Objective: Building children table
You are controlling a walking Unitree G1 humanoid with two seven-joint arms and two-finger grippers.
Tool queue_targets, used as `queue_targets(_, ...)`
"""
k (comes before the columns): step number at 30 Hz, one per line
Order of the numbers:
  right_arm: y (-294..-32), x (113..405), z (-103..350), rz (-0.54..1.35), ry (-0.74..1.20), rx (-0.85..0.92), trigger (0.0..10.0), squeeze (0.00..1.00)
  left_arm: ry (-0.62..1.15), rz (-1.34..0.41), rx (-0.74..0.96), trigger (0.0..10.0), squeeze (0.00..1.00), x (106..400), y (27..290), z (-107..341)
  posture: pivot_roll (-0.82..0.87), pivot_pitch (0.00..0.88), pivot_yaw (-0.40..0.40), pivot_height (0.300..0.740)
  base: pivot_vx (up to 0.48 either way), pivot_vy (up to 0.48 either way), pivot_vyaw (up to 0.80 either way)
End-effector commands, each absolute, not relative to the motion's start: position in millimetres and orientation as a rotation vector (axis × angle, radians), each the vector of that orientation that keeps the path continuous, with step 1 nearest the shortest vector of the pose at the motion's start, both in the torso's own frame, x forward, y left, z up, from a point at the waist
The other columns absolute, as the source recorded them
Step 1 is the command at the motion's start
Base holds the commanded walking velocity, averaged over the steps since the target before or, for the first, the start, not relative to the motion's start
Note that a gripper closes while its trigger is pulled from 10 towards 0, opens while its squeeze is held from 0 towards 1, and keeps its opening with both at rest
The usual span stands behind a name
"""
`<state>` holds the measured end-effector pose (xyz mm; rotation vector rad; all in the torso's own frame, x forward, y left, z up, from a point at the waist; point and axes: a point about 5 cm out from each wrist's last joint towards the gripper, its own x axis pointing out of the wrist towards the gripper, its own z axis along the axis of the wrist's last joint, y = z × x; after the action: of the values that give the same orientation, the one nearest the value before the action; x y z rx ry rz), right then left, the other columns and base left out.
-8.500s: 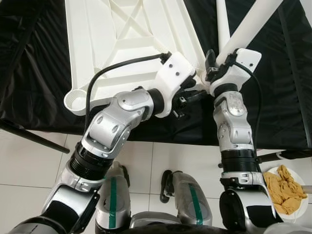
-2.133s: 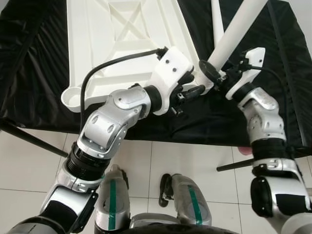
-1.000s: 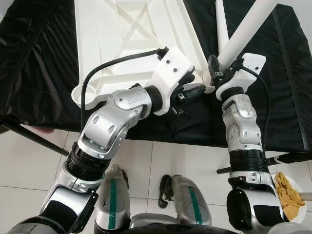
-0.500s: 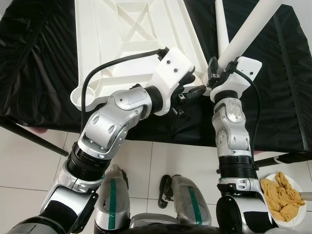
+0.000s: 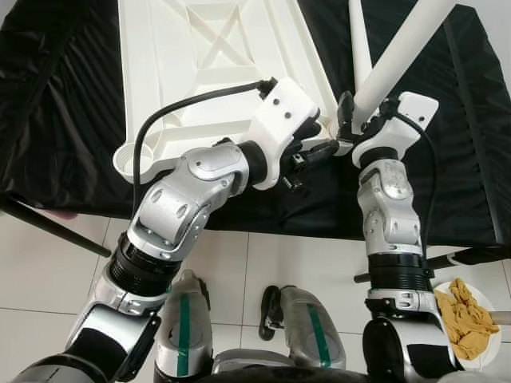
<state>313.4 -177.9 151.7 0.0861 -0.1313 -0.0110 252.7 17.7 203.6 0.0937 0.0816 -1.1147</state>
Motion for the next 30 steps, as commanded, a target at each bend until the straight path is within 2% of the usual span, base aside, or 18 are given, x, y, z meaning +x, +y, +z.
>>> queue_targets(1, -182.9, 316.7, 154.5, 0.072, -0.130, 0.093, 10.0, 0.00, 0.084, -1.128, 0.104, 10.0, 0.00, 252.1, 15.4, 204.5, 0.04, 0.038, -0.064, 0.740, 0.000, 0.000, 0.00)
queue_targets(10, -187.1, 319.5, 159.5, 0.225, -0.127, 0.069, 10.0, 0.00, 0.082, -1.133, 0.106, 10.0, 0.00, 252.0, 15.0, 204.8, 0.04, 0.037, -0.065, 0.740, 0.000, 0.000, 0.00)
queue_targets(12, -194.3, 323.1, 161.4, 0.374, -0.120, 0.008, 10.0, 0.00, 0.080, -1.135, 0.110, 10.0, 0.00, 252.3, 15.4, 205.2, 0.05, 0.031, -0.062, 0.740, 0.000, 0.000, 0.00)
queue_targets(15, -196.6, 323.9, 161.5, 0.443, -0.112, -0.013, 10.0, 0.00, 0.079, -1.136, 0.112, 10.0, 0.00, 252.3, 15.6, 205.3, 0.05, 0.029, -0.062, 0.740, 0.000, 0.000, 0.00)
queue_targets(18, -198.3, 323.3, 159.2, 0.591, -0.073, -0.034, 10.0, 0.00, 0.080, -1.138, 0.116, 10.0, 0.00, 252.5, 16.0, 205.6, 0.05, 0.027, -0.062, 0.740, 0.000, 0.000, 0.00)
queue_targets(27, -206.0, 328.4, 156.2, 0.635, -0.050, -0.032, 10.0, 0.00, 0.082, -1.140, 0.118, 10.0, 0.00, 252.4, 16.6, 205.7, 0.06, 0.026, -0.062, 0.740, 0.000, 0.000, 0.00)
queue_targets(28, -207.7, 329.7, 155.1, 0.633, -0.051, -0.014, 1.0, 0.00, 0.082, -1.141, 0.119, 10.0, 0.00, 252.3, 16.6, 205.8, 0.06, 0.027, -0.063, 0.740, 0.000, 0.000, 0.00)
queue_targets(30, -207.7, 329.7, 155.1, 0.633, -0.051, -0.014, 1.0, 0.00, 0.082, -1.141, 0.119, 10.0, 0.00, 252.3, 16.6, 205.8, 0.06, 0.027, -0.063, 0.740, 0.000, 0.000, 0.00)
